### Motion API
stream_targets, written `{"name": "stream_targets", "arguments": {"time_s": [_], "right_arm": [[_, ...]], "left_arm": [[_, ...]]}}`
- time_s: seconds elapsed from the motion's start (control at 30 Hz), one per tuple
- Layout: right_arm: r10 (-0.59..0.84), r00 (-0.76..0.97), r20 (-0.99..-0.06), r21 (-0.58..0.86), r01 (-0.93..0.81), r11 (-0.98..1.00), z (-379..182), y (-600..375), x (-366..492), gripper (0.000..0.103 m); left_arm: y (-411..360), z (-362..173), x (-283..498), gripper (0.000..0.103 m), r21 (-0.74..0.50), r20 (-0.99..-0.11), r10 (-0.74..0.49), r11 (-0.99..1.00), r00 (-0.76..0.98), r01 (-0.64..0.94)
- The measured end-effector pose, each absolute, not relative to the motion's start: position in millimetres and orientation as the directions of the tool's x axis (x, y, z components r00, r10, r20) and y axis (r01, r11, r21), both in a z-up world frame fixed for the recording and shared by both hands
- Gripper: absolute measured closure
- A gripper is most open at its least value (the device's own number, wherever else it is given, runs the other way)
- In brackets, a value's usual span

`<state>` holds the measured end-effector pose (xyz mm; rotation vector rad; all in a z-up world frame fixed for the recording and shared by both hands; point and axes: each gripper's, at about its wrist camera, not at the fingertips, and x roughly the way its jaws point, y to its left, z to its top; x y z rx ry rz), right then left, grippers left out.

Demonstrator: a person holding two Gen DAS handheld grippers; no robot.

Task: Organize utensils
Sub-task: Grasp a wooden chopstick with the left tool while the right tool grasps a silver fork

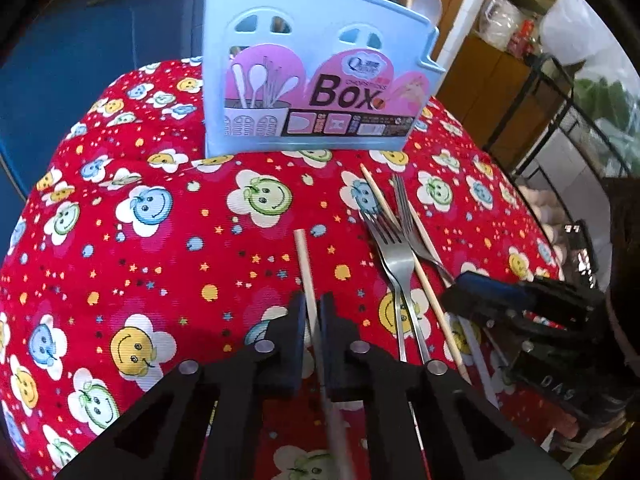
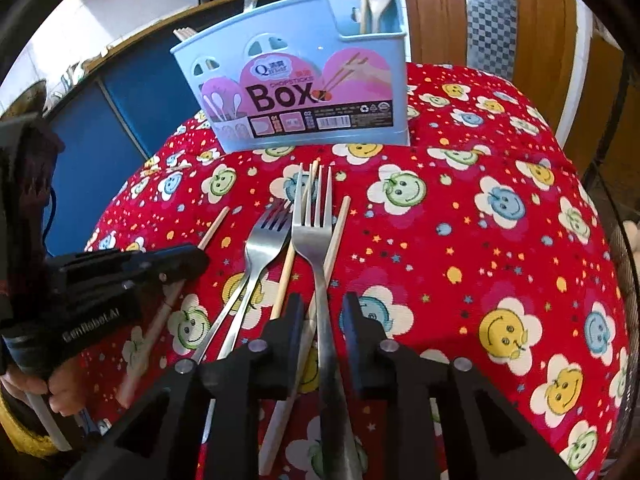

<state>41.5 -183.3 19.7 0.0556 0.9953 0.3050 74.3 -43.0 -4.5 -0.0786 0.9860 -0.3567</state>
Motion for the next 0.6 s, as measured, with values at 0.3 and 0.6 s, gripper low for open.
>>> {"name": "stream_targets", "arguments": {"time_s": [0.3, 0.6], "right_arm": [[0.336, 0.507, -0.794, 0.272, -0.199, 0.942, 20.6, -193.4, 44.8, 0.094], [0.411, 0.503, -0.761, 0.372, -0.181, 0.91, 23.2, -210.5, 39.7, 0.094]], "left_arm": [[-32.1, -1.2, 72.1, 0.099, -0.261, -0.775, -0.351, 0.935, 0.526, 0.239], [-19.7, 7.3, 70.8, 0.099, -0.307, -0.738, -0.379, 0.925, 0.558, 0.222]]}}
